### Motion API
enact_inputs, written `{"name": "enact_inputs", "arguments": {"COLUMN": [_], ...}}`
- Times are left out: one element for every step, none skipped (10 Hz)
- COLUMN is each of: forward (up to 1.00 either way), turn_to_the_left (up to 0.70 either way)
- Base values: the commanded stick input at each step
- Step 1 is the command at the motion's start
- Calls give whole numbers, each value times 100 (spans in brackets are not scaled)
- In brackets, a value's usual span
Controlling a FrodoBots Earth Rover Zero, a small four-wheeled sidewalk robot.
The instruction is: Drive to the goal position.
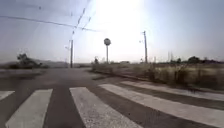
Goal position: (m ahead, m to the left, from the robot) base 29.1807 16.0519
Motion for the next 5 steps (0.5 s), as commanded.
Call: {"name": "enact_inputs", "arguments": {"forward": [0,0,0,0,0], "turn_to_the_left": [0,0,0,0,0]}}
